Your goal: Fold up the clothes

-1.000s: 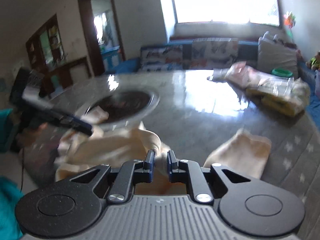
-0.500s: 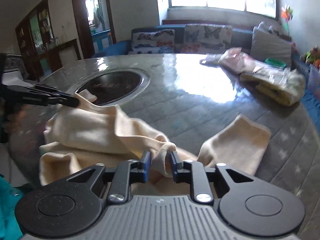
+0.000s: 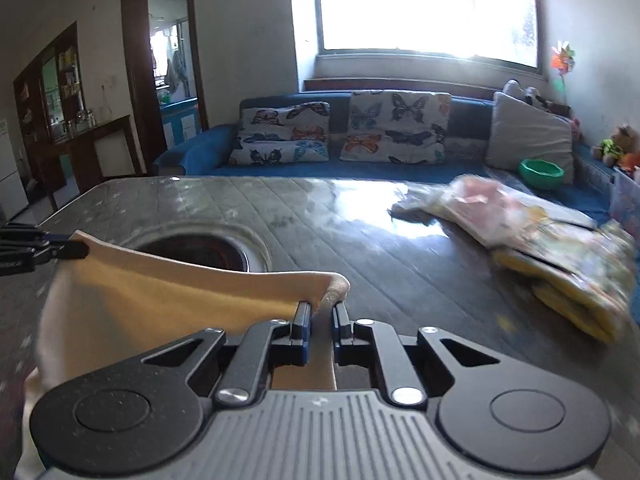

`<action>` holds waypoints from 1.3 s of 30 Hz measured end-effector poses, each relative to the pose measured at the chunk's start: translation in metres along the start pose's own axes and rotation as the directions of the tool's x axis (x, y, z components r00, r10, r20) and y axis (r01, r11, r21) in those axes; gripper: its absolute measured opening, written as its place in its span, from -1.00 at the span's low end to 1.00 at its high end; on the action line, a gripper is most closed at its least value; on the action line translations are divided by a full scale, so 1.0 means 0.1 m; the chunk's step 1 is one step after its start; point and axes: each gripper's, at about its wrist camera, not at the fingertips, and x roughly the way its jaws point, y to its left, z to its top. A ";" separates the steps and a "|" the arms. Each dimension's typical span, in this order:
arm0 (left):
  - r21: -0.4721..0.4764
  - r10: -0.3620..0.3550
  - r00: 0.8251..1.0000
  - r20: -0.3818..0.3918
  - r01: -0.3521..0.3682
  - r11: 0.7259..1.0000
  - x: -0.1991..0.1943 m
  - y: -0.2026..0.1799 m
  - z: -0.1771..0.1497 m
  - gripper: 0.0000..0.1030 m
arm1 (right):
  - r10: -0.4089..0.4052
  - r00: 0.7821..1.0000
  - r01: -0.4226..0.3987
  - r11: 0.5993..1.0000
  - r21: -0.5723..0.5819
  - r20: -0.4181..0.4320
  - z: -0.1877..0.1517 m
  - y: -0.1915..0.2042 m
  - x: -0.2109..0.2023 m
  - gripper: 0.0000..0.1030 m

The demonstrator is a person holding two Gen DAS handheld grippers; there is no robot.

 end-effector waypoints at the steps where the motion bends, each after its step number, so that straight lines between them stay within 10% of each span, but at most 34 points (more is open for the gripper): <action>1: 0.003 0.020 1.000 -0.011 -0.020 1.000 0.06 0.08 0.02 -0.85 | 0.008 1.000 -0.008 1.000 -0.003 -0.003 0.07 0.04 0.15 -0.83; 15: -0.092 0.140 0.980 -0.141 -0.154 0.984 0.78 0.75 0.12 -0.74 | -0.050 0.993 0.048 0.999 -0.019 -0.105 0.35 0.36 1.40 -0.73; 25: -0.075 0.063 0.991 -0.117 -0.072 0.995 0.04 0.68 -0.24 -0.64 | 0.045 0.992 -0.051 0.997 -0.053 -0.119 0.10 0.48 0.77 0.10; 39: 0.213 0.050 0.982 -0.184 -0.010 0.977 -0.01 0.07 -0.69 -0.66 | 0.092 0.988 -0.098 0.994 -0.041 -0.125 -0.45 0.84 0.56 0.30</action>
